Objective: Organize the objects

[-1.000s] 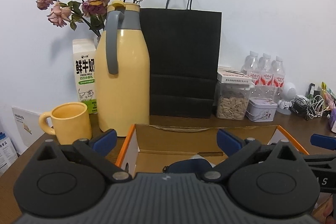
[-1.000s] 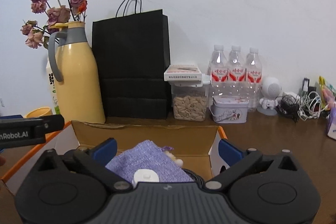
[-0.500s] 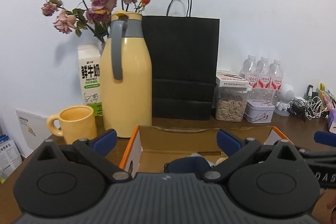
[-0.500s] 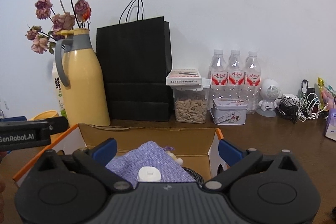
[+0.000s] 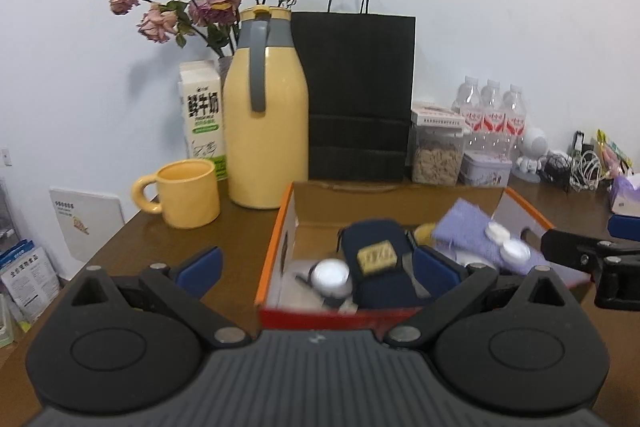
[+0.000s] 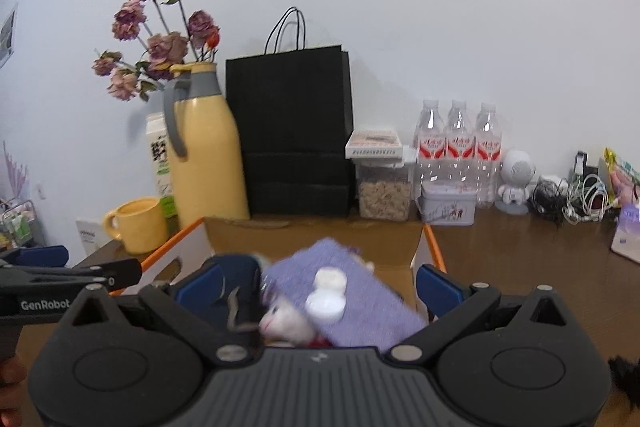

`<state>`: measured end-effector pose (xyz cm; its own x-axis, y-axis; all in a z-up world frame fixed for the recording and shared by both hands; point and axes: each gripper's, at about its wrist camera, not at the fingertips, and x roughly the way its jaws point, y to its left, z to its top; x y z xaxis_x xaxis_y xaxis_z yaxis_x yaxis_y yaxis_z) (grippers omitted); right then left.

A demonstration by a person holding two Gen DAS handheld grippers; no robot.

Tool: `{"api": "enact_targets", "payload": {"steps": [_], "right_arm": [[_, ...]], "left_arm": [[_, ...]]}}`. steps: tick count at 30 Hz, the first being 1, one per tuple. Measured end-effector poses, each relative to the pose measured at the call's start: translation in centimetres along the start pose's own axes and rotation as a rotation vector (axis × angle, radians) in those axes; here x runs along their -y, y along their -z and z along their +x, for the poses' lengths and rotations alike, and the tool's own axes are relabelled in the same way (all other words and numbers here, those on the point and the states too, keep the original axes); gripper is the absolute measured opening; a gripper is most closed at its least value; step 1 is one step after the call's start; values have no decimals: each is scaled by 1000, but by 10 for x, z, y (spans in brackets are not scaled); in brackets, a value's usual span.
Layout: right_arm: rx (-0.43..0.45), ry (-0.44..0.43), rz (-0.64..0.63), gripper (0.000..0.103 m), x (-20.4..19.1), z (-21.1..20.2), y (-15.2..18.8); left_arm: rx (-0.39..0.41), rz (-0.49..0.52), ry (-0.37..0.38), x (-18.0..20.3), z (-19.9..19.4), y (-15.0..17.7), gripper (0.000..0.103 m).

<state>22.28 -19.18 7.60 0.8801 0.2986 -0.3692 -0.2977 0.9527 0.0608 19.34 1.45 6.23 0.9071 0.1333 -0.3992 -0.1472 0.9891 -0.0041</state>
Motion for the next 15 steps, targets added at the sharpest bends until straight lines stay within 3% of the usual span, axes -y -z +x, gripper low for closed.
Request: {"api": "enact_targets", "payload": {"steps": [15], "right_arm": [[-95,23,4,103,-7,-53,46]], "left_arm": [[-96,21,-6,-3,-61,46,103]]}}
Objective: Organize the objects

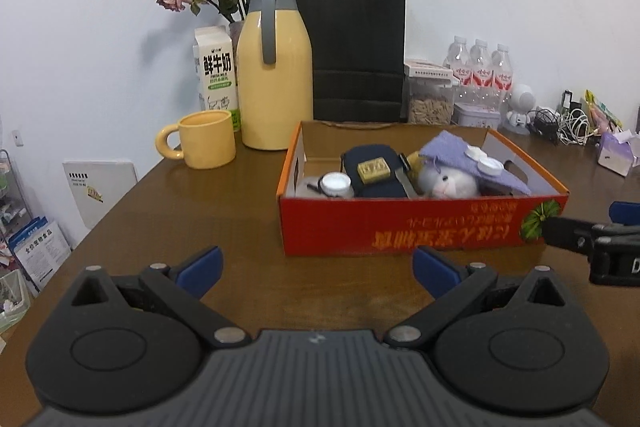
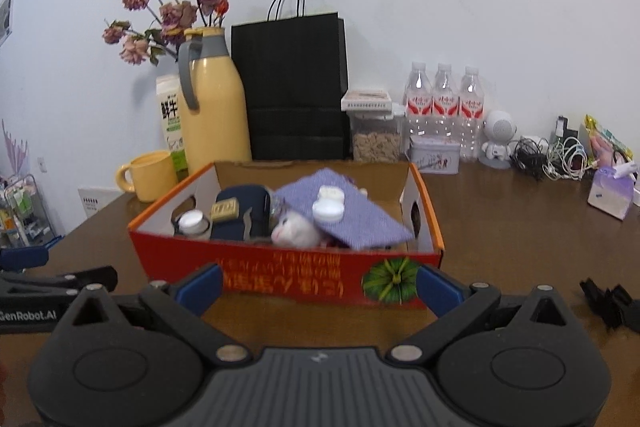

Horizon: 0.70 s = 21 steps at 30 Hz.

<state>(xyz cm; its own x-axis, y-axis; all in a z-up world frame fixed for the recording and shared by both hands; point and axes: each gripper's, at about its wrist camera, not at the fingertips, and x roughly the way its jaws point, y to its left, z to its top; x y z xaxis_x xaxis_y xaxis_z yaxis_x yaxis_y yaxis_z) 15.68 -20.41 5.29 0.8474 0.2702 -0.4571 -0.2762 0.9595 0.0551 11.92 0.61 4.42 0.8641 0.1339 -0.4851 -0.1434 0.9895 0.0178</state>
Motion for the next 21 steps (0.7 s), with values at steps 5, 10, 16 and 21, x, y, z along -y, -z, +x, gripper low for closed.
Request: {"api": "enact_targets", "payload": {"steps": [5,10,16,21], "right_arm": [[-16,-2,2,103,-2,-9,11],[-14,-2,2,103,-3,-14,13],[-13,-3,2,103,-3,-16,13],[-14,-3,3,103,-3,-17,14]], "left_arm": [[-7,-1,0,0,-10,6,103],[-2,-4,-1,0,-16,8,103],[2,-4,-1,0,-19,7,103],[2,-4,-1,0,-19,8,103]]}}
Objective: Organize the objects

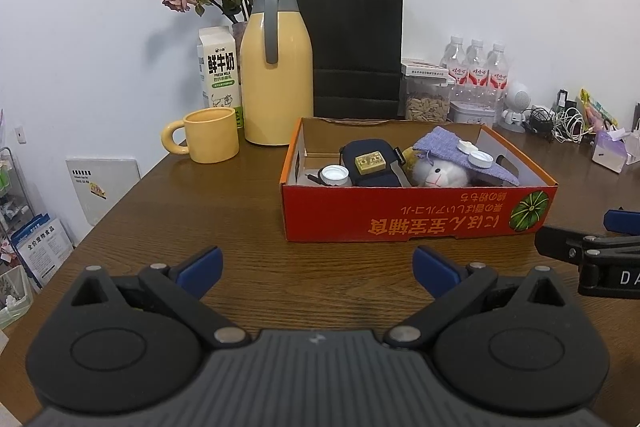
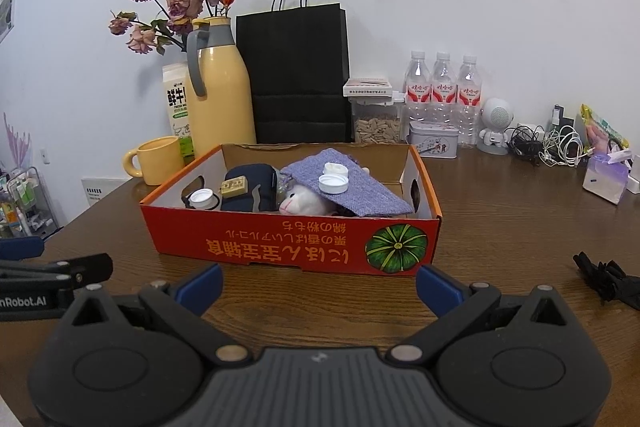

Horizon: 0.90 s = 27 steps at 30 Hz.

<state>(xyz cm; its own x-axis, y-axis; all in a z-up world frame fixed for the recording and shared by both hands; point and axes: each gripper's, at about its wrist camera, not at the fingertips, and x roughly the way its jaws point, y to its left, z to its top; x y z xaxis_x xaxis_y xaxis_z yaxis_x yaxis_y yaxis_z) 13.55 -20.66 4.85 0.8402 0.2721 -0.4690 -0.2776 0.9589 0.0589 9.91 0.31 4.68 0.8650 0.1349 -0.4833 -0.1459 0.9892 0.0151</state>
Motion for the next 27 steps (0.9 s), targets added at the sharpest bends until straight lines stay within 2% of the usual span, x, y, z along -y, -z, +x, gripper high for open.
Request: {"api": "enact_targets", "payload": {"steps": [27], "right_arm": [[-2,2,0,103,-1,0,0]], "left_arm": [[-3,-2,2,1,1,1,103]]}}
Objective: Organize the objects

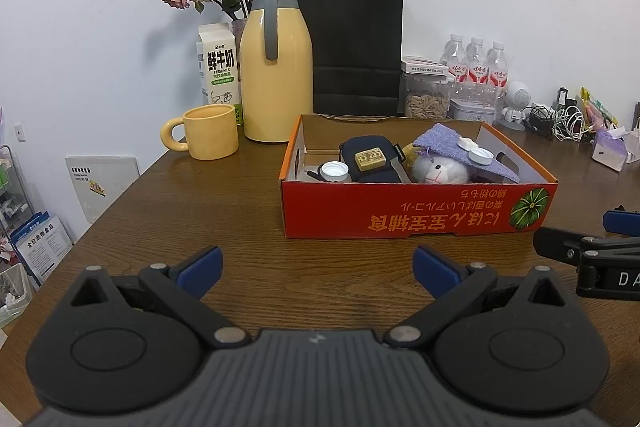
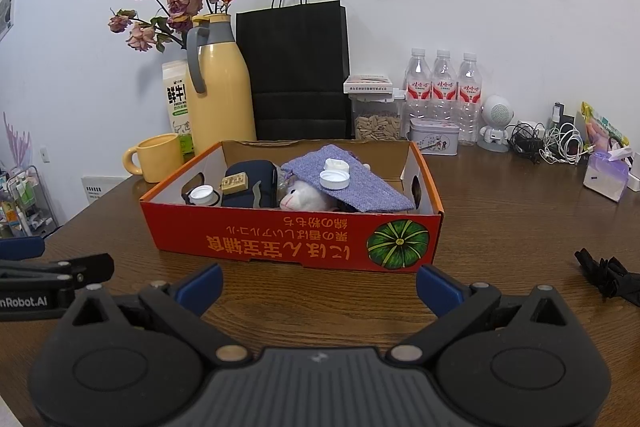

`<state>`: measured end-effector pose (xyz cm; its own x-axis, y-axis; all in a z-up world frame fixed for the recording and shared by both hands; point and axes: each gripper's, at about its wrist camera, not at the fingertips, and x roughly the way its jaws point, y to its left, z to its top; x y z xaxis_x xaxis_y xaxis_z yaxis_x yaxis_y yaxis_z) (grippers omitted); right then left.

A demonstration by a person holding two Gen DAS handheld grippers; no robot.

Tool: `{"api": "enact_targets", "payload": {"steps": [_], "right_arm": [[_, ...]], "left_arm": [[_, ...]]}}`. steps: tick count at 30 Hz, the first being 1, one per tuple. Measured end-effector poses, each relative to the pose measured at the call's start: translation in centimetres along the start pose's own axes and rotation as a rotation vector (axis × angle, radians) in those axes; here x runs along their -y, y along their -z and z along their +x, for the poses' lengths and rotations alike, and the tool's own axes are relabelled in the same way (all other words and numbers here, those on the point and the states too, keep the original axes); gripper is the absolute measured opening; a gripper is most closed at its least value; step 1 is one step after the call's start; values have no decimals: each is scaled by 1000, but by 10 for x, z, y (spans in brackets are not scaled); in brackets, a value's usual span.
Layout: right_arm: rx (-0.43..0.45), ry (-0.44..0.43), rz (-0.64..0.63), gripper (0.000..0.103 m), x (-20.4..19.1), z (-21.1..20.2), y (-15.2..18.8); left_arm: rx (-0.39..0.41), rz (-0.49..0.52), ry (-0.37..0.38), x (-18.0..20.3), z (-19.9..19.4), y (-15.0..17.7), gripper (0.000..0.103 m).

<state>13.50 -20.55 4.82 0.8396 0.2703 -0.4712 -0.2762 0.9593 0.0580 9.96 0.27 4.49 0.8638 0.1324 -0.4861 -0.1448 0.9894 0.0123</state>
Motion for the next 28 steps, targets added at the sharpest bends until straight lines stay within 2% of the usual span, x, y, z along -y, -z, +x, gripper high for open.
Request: {"api": "enact_targets", "payload": {"steps": [22,28], "right_arm": [[-1,2,2,103,1,-2,2],[-4,2,2,103,1,-1,2]], "left_arm": [[-10,-12,-10,0,-1,2,103],[12,9,1,4,-3,3,103]]}}
